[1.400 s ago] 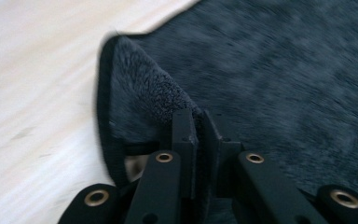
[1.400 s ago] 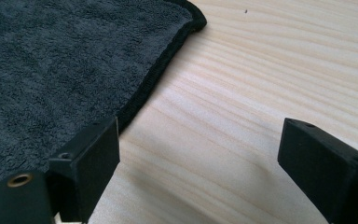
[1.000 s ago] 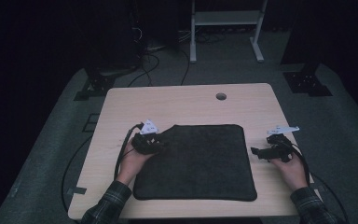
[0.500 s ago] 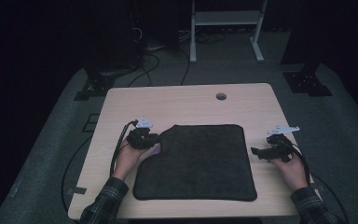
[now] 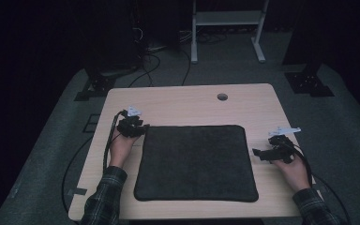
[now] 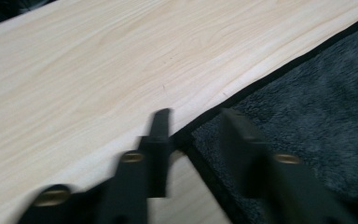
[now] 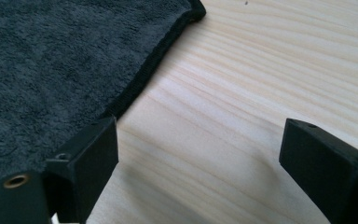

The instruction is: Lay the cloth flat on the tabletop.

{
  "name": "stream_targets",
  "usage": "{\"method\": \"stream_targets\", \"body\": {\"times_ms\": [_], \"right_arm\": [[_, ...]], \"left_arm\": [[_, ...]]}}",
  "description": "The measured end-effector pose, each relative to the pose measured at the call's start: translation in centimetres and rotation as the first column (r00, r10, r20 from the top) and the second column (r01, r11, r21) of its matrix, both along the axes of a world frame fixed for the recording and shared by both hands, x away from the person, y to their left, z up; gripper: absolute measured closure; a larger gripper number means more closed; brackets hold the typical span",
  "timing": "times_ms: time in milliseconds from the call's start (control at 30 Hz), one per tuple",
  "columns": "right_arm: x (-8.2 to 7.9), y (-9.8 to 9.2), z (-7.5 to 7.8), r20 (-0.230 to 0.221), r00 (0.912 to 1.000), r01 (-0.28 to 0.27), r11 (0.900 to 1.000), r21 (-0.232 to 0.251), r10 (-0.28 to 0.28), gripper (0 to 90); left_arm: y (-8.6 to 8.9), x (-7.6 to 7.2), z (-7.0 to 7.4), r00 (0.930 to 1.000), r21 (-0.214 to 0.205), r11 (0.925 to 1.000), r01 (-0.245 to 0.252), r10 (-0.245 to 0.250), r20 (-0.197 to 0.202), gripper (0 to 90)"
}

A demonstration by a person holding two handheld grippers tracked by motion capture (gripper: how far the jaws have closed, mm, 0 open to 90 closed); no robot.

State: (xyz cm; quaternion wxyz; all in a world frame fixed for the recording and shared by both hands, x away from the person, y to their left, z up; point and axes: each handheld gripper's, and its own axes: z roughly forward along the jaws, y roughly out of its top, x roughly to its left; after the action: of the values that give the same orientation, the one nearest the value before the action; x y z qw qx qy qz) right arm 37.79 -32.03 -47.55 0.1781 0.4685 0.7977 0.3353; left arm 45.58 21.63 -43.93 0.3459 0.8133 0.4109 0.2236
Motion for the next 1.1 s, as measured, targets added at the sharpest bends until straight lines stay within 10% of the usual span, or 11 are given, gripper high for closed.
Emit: {"method": "stream_targets", "body": {"times_ms": [333,500,733,1100], "right_arm": [[-0.1,-0.7,-0.7,0.001,0.9999,0.014,0.9997,-0.018,-0.014,3.6],[0.0,-0.8,-0.9,0.008,0.9997,0.022,0.9995,-0.022,-0.022,2.4],[0.1,-1.0,-1.0,0.012,0.9993,0.036,0.9992,-0.015,-0.036,1.8],[0.0,-1.2,-1.2,0.03,0.999,0.033,0.9994,-0.008,-0.033,1.7]], "left_arm": [[1.0,-3.2,-0.2,0.9986,-0.109,0.9934,0.035,-0.039,-0.037,24.6],[0.8,-5.8,-0.8,0.9958,-0.082,0.9958,0.04,-0.047,-0.078,7.9],[0.9,-7.8,-1.5,0.9872,-0.077,0.9965,0.035,-0.046,-0.153,1.8],[1.0,-8.4,-3.0,0.987,-0.009,0.9975,-0.07,0.068,-0.146,1.9]]}}
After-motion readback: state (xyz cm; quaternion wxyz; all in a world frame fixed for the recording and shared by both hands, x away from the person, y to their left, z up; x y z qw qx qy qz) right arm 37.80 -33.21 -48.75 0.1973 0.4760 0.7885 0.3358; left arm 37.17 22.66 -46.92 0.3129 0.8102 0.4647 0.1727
